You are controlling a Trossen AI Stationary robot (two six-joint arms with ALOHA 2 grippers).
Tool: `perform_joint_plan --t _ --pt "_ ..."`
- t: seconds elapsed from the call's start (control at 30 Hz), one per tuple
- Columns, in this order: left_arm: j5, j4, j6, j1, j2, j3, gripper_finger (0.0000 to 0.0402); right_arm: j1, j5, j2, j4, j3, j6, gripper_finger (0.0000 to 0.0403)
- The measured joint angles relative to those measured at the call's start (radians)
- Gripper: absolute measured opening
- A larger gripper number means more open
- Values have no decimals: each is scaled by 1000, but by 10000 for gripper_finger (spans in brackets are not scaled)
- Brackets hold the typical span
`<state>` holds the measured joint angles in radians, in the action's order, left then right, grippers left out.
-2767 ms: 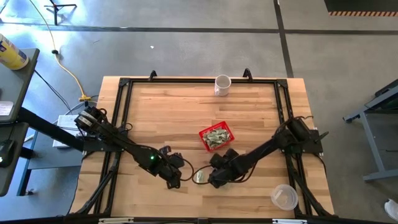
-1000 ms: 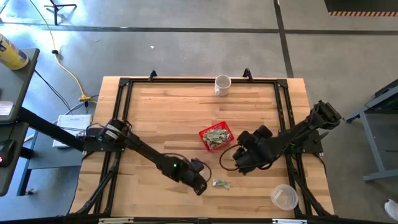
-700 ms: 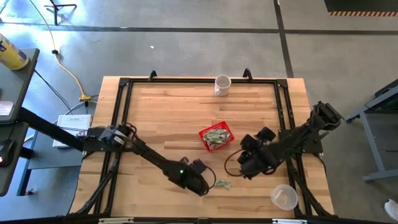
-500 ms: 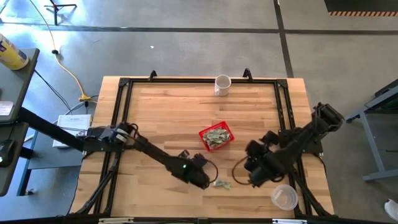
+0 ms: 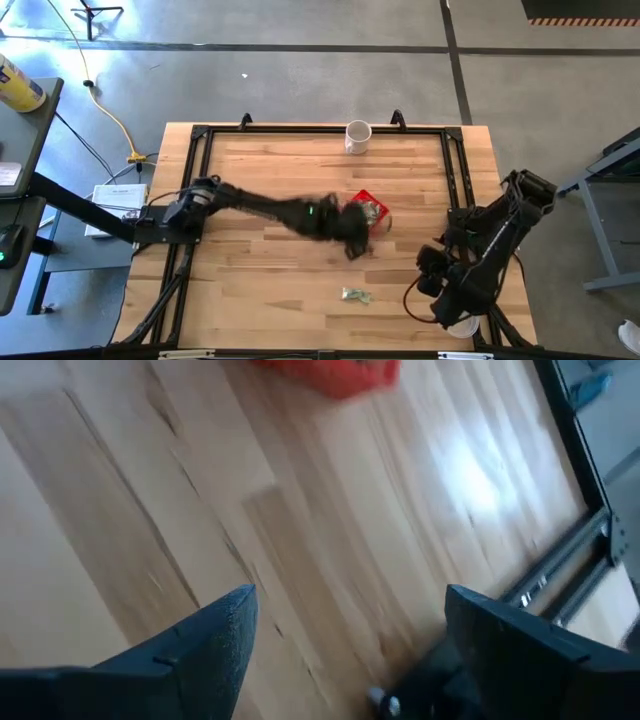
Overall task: Pick and place items into bin
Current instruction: Put the white stevia packet into the red bin
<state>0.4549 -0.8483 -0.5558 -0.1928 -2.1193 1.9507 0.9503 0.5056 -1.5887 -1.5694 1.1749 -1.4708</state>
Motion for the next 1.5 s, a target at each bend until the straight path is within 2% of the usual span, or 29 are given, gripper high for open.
perform_joint_plan --t 0.17,0.37,0.43,0.5,0.6,0.73,0.83,0.9,1.0,1.17,1.33,1.5 --pt "-113 -34 35 116 -1 13 34 41 -61 0 36 -62 -50 312" --pt "-429 113 107 195 -40 18 22 76 -95 1 72 -87 -76 312" --pt "-453 131 99 199 -80 14 28 79 -96 1 82 -92 -75 312" --pt "-442 107 100 196 -103 12 63 77 -97 1 92 -94 -73 312" --pt "-397 45 65 179 -106 15 145 71 -90 1 159 -94 -51 312" --pt "-412 -63 55 145 -78 13 247 64 -7 1 337 -94 68 312" --pt "-363 -118 63 73 -7 16 295 32 51 1 461 -109 193 312" --pt "-316 -171 78 14 22 19 309 -10 56 1 560 -140 291 312" --pt "-253 -289 53 -73 37 15 309 -95 11 1 809 -195 488 312" --pt "-206 -374 -74 -205 42 -37 274 -226 -62 -2 1199 -244 827 312" --pt "-227 -313 -252 -314 49 -177 226 -318 -148 -3 1321 -244 998 312" --pt "-252 -125 -368 -404 101 -319 201 -366 -256 -54 1379 -244 1044 312"
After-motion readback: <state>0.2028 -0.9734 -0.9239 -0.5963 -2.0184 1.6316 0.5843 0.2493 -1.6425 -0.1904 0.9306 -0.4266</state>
